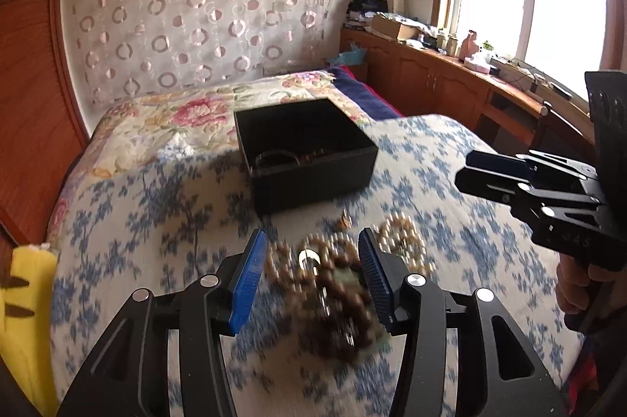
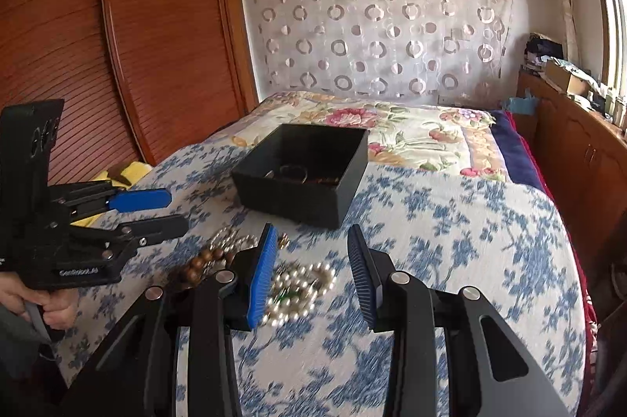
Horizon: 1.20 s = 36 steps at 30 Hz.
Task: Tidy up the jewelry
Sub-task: 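Grasp the brown wooden bead bracelet with the left tool and lift it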
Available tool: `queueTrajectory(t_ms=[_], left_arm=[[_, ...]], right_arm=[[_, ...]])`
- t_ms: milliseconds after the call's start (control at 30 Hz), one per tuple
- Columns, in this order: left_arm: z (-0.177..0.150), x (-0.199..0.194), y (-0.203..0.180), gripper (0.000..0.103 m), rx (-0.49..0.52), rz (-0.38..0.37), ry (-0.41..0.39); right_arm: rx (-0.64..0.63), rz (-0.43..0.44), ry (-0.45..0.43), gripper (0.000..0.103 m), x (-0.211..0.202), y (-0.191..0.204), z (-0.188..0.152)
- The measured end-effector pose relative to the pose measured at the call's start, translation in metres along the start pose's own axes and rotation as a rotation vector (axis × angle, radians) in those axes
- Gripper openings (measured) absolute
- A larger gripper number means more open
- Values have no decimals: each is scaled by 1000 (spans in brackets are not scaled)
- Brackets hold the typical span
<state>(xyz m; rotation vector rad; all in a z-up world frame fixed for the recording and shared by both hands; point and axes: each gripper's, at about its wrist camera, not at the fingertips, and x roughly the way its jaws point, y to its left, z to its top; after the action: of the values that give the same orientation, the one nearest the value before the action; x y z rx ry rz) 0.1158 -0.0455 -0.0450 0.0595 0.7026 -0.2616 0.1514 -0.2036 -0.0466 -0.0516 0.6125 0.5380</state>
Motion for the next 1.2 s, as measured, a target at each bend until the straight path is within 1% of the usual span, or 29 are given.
queueTrajectory(t_ms=[100,167,300,433,533,600,700,800,933,967,1000,1033,1067,1100,1133,1200], left_arm=[[-16,-5,-1,47,-12,-5,20],[-26,-7,-1,47,-18,-8,42],[-37,-9,-2,47,-25,-7,66],[-42,-9,-11,47,-15,-14,66],[-38,-2,-20,47,8,-10,73],[-36,5,-27,47,32,7,79],[-35,20,-40,47,97,79,95],[-35,27,-45,47,138,147,100],[-32,29,-37,47,115,146,103],[-32,28,-35,42,108,138,99],[-32,26,-33,33,98,122,97],[-32,24,-30,33,85,107,95],[-31,22,-29,28,76,96,92],[-30,17,-26,21,62,81,81],[-30,15,-25,18,53,71,77],[-29,10,-22,17,35,52,71]], right_arm=[[-5,-8,4,40,0,5,-10],[9,3,11,40,0,6,-17],[27,11,30,40,-2,3,-29],[49,24,49,40,-7,2,-41],[56,31,59,40,-10,2,-49],[54,29,63,40,-10,2,-52],[57,33,61,40,-12,3,-54],[58,34,59,40,-13,4,-55],[53,37,58,40,-14,7,-56],[53,37,58,40,-14,7,-56],[56,38,58,40,-14,7,-56],[56,38,58,40,-14,7,-56],[55,38,58,40,-14,7,-56],[54,38,58,40,-13,8,-57],[53,38,57,40,-13,8,-57],[52,39,57,40,-13,10,-57]])
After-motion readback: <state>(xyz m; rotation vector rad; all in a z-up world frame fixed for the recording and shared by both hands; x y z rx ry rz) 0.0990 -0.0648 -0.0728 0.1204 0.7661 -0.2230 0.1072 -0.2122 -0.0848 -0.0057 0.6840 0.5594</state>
